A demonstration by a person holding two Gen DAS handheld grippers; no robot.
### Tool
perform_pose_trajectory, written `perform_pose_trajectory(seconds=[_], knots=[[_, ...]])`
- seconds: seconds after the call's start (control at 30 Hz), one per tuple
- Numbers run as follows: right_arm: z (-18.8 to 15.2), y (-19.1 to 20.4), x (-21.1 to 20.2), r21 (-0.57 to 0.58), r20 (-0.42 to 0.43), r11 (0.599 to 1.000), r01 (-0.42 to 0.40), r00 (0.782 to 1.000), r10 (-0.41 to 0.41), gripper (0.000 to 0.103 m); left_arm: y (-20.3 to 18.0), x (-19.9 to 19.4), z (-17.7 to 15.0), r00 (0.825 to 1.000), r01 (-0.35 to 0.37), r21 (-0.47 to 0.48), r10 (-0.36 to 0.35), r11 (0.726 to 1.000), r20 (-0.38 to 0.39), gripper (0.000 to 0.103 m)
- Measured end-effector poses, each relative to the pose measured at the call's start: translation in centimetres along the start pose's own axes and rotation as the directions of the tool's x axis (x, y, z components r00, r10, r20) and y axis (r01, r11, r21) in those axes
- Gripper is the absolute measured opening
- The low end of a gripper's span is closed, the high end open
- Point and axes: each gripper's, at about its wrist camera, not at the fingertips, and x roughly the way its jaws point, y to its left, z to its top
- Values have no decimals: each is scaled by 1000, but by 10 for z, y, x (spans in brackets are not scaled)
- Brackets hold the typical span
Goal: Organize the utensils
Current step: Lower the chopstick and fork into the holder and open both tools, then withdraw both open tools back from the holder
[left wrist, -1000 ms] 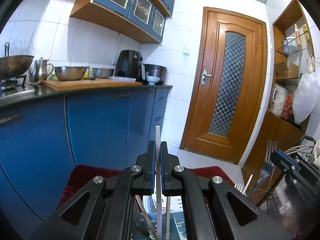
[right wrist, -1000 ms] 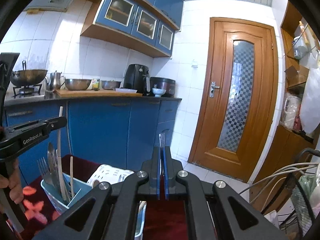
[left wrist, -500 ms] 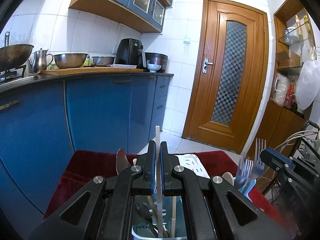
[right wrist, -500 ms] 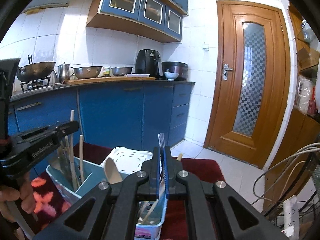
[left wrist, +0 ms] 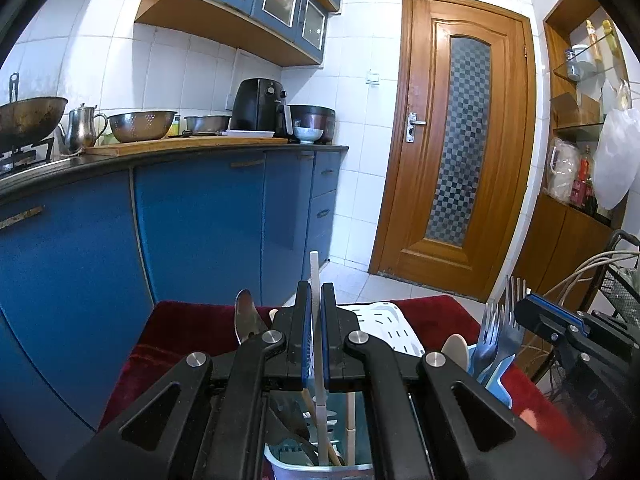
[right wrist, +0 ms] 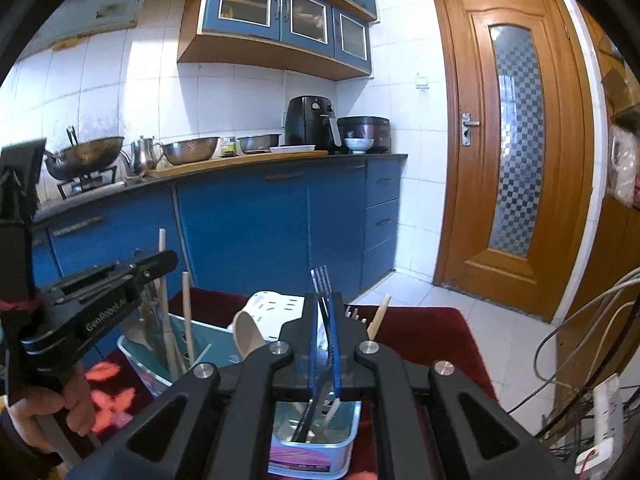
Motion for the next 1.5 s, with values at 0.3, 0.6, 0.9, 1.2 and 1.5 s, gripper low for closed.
perform_pose_trajectory(seconds=[0.3, 0.6, 0.9, 1.2, 1.5], knots=[[8, 2, -25, 22, 58, 999, -28, 998, 27, 19, 5, -8, 6, 1000, 2, -27, -3, 1000, -30, 4], [13, 6, -55, 58, 72, 995, -78, 995, 74, 23, 0, -42, 10, 1000, 4, -1, -4, 1000, -30, 12], [8, 18, -89, 91, 10, 989, -116, 993, 116, 23, -6, -93, 8, 999, -2, 37, 4, 999, -48, 13], [-20, 28, -117, 118, -44, 986, -117, 991, 123, 29, -6, -137, -15, 995, -11, 41, 15, 999, -97, 27], [-64, 39, -115, 104, -96, 991, -79, 991, 89, 44, -2, -139, -64, 983, -26, 12, 28, 1000, -183, 47]])
